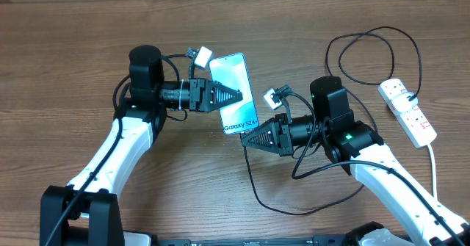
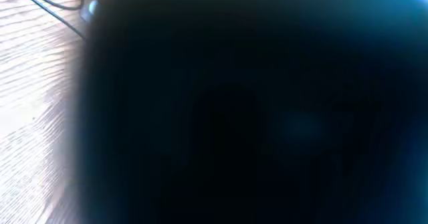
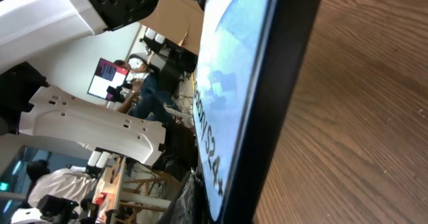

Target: Plug charger to phone and switch on socket

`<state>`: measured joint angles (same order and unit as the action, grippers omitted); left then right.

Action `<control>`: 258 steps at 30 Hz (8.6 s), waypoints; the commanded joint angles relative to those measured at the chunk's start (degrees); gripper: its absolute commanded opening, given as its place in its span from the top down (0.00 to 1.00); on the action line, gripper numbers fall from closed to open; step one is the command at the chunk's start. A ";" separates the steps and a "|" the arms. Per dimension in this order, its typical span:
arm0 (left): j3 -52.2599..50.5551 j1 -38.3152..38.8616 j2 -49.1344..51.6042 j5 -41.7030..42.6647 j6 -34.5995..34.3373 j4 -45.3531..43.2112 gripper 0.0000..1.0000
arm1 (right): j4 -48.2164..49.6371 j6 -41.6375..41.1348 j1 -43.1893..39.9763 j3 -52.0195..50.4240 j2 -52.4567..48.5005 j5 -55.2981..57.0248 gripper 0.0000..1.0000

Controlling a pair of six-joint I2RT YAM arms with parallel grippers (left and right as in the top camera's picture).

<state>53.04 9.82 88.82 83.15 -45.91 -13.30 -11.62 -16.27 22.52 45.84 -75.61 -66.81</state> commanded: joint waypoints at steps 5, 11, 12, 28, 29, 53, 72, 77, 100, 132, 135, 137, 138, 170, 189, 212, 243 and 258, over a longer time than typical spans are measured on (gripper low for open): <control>-0.81 4.35 -0.76 6.69 2.45 -0.55 0.96 | -0.92 1.05 -0.09 4.02 0.26 2.91 0.90; -0.81 2.38 -0.74 5.53 3.63 -0.68 0.96 | -3.80 1.03 -0.09 4.02 0.26 2.91 0.74; -0.81 1.99 -0.74 4.74 3.87 -0.68 0.96 | -4.63 1.03 -0.09 4.02 0.26 2.91 0.69; -0.81 -3.82 -0.74 -4.90 4.52 -0.20 0.96 | -13.84 1.49 -0.02 4.00 0.26 4.94 0.04; -0.81 -3.80 -0.74 -5.55 4.04 -0.15 0.96 | -14.05 1.46 0.04 4.00 0.26 6.97 0.10; -0.81 -3.76 -0.74 -1.01 3.06 -0.15 0.96 | -10.23 1.25 6.88 4.00 -0.39 26.97 0.96; -0.81 -0.76 -0.74 2.05 23.74 18.14 0.96 | -10.08 0.57 6.88 6.40 -0.31 24.28 0.96; -0.83 0.61 -0.74 -0.61 26.53 19.50 0.96 | -10.97 -0.48 6.88 8.26 -0.31 24.13 0.96; -0.83 3.43 -0.74 -0.57 28.81 26.01 0.96 | -8.72 -0.46 6.43 8.31 -0.33 25.79 0.96; -0.81 6.01 -0.74 -7.37 26.95 26.77 0.96 | -12.52 -0.48 6.34 8.31 -0.26 25.18 0.89; -0.81 5.14 -0.74 -11.96 23.74 26.77 0.96 | -13.53 -0.48 6.34 8.31 -0.26 25.18 0.85; -0.81 4.59 -0.74 -15.23 22.75 26.75 0.96 | -14.16 -0.48 6.34 8.31 -0.26 25.18 0.84; -0.81 4.37 -0.74 -17.09 22.10 26.77 0.96 | -14.43 -0.48 6.34 8.31 -0.26 25.18 0.82; -0.26 3.72 -0.04 -45.18 10.91 32.83 0.96 | -19.30 -1.16 6.34 8.28 -0.28 39.39 0.00; 14.43 3.72 16.31 -36.59 29.51 45.48 0.96 | -19.52 -10.73 -2.73 8.28 -0.26 39.85 0.00; 16.22 3.72 28.68 -34.69 40.76 48.65 0.88 | -25.20 -10.73 -2.99 8.24 -0.28 45.79 0.00; 16.22 3.69 28.68 -45.29 34.07 48.39 0.56 | -31.87 -14.40 -27.17 11.65 -0.26 55.28 0.00; 16.22 3.69 28.68 -52.98 32.98 50.86 0.56 | -31.34 -14.40 -42.25 11.61 -0.68 69.40 0.00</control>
<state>69.71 13.54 116.64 40.14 -12.10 36.53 -43.62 -30.35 -18.90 56.14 -76.77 -3.95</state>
